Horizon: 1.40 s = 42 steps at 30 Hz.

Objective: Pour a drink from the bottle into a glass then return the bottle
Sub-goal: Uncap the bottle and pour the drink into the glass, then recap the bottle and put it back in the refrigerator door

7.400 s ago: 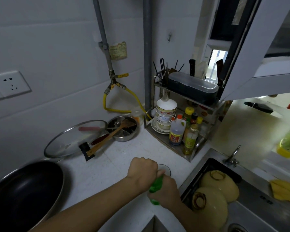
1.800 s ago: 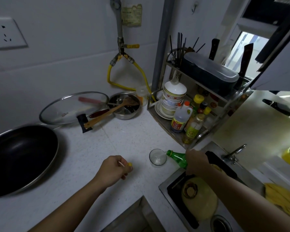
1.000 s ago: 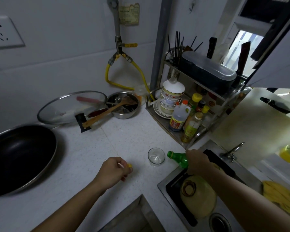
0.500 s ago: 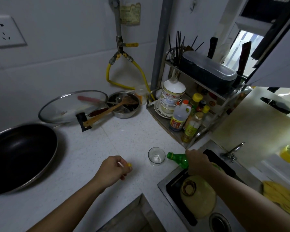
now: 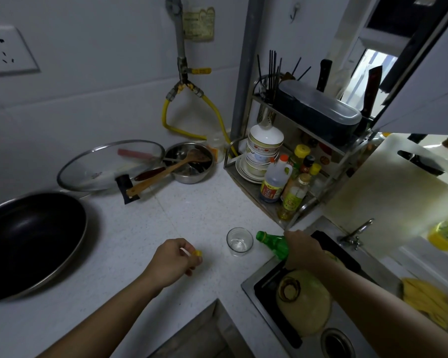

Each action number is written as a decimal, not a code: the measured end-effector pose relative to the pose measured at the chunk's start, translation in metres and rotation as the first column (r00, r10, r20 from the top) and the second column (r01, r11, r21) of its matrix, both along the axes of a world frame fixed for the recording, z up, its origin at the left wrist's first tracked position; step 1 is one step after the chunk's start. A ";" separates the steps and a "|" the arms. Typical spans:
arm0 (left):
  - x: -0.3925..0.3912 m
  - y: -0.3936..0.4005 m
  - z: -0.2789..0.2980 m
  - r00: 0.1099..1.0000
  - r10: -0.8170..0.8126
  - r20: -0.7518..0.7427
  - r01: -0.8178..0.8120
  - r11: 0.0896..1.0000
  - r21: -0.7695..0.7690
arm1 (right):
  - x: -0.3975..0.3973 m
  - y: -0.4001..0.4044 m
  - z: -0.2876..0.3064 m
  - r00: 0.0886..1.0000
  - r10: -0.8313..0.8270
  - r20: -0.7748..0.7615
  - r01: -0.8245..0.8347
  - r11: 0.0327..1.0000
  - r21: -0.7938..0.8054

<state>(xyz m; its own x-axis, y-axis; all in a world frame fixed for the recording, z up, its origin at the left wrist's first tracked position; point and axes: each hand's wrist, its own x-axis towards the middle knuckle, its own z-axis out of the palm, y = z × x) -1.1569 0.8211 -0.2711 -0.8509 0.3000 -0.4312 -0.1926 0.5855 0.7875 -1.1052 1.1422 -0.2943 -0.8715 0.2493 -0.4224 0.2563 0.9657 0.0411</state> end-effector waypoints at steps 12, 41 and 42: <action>-0.017 0.024 0.031 0.998 -0.012 -0.066 0.021 0.990 0.137 | -0.011 -0.011 0.023 0.979 -0.158 -0.130 0.110 0.943 -0.315; -0.035 0.032 0.100 0.734 -0.503 -0.456 0.457 0.863 -0.216 | -0.005 -0.109 0.046 0.981 -0.105 -0.164 -0.003 0.832 -0.554; -0.035 0.032 0.102 0.724 -0.524 -0.450 0.467 0.851 -0.240 | -0.006 -0.111 0.046 0.981 -0.100 -0.165 -0.006 0.839 -0.543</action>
